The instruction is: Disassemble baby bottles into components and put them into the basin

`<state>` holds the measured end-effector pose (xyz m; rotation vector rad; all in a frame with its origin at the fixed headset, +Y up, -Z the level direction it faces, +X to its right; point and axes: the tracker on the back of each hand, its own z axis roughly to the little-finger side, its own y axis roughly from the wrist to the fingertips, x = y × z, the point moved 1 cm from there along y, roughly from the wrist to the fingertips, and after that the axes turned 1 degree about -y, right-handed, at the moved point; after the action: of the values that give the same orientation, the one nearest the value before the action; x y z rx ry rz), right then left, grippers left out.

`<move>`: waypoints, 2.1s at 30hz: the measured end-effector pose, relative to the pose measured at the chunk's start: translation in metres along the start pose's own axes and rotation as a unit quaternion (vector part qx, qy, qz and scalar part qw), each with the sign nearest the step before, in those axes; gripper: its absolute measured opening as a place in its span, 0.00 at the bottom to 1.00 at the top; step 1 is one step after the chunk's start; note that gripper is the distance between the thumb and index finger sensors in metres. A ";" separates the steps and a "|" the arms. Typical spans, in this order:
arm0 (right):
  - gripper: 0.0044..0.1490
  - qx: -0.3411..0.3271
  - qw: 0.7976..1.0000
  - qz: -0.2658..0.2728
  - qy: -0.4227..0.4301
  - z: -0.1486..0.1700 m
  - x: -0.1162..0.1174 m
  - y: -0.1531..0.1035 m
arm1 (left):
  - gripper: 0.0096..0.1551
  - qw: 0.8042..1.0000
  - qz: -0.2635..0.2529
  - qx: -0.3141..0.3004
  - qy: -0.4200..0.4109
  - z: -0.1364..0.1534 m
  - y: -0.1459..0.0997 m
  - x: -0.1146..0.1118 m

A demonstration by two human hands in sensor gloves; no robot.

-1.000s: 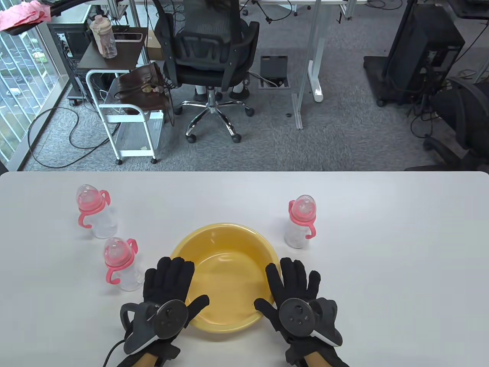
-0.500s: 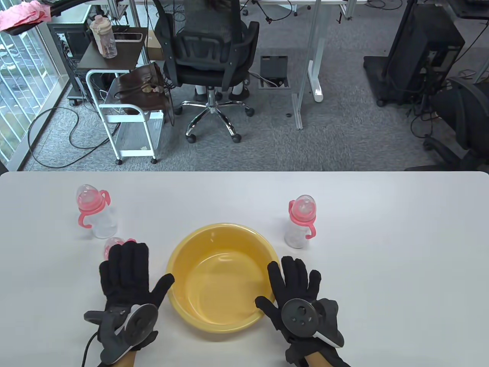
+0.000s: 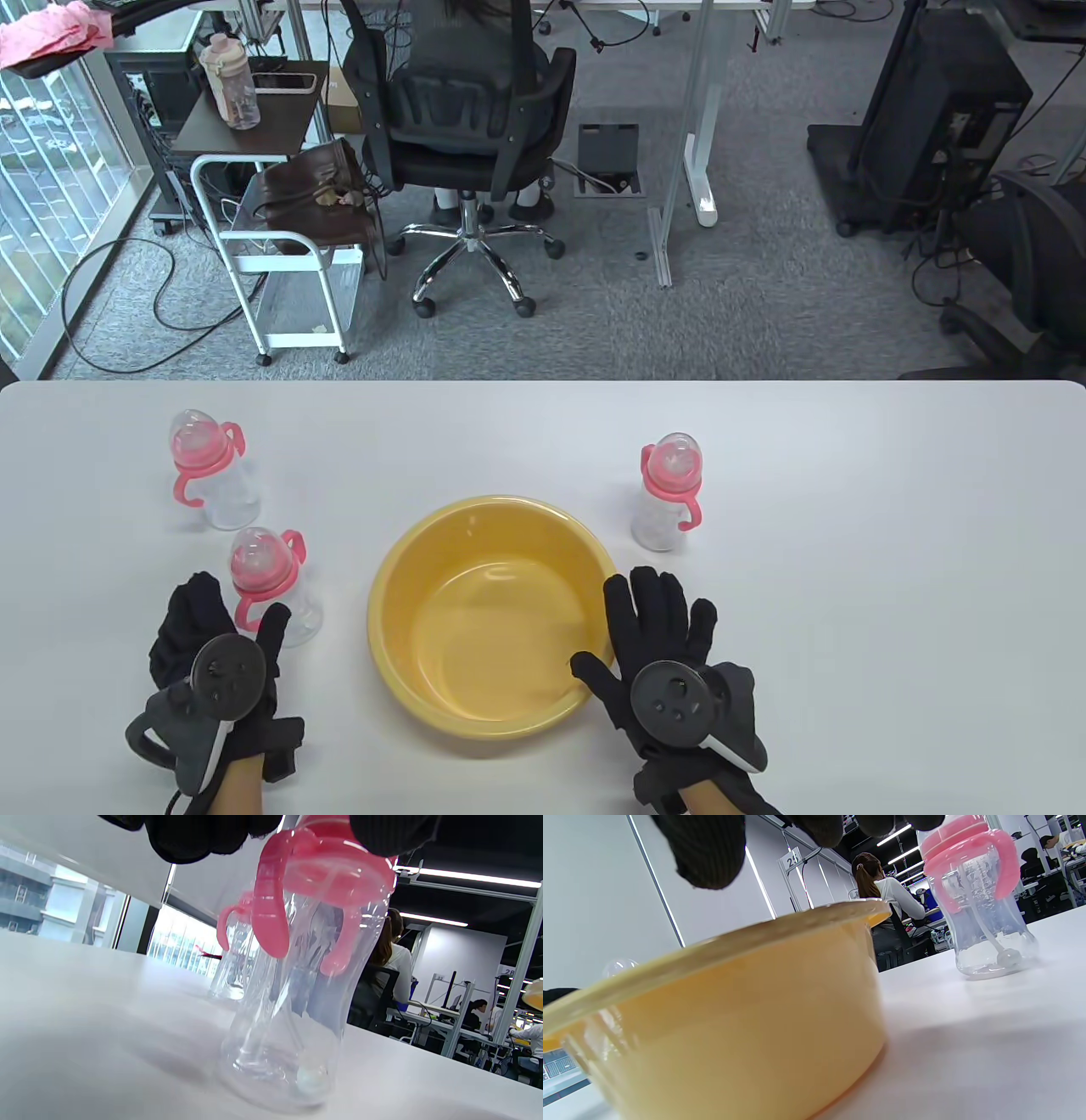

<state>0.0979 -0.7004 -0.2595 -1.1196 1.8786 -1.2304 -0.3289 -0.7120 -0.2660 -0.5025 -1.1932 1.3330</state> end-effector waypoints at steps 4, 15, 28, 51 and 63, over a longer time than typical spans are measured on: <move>0.53 0.001 1.000 -0.002 -0.004 0.000 0.000 0.000 | 0.39 1.000 0.011 0.021 0.005 0.003 0.001 -0.006; 0.53 0.006 1.000 -0.006 0.000 0.001 0.001 0.000 | 0.24 0.998 -0.037 0.018 0.038 -0.003 -0.001 -0.003; 0.52 -0.002 1.000 0.007 -0.002 0.000 0.001 0.000 | 0.22 0.976 -0.155 -0.112 0.101 -0.046 -0.018 0.030; 0.52 -0.127 0.988 0.025 -0.082 -0.035 -0.002 0.001 | 0.22 0.867 -0.196 -0.429 0.160 -0.150 -0.100 0.041; 0.61 -0.201 0.976 -0.008 -0.087 -0.098 -0.024 0.046 | 0.22 0.847 -0.198 -0.480 0.116 -0.156 -0.111 0.047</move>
<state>0.0120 -0.6304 -0.2643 -1.4044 2.0354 -0.7460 -0.1511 -0.6452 -0.2131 -1.0198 -1.6027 0.2238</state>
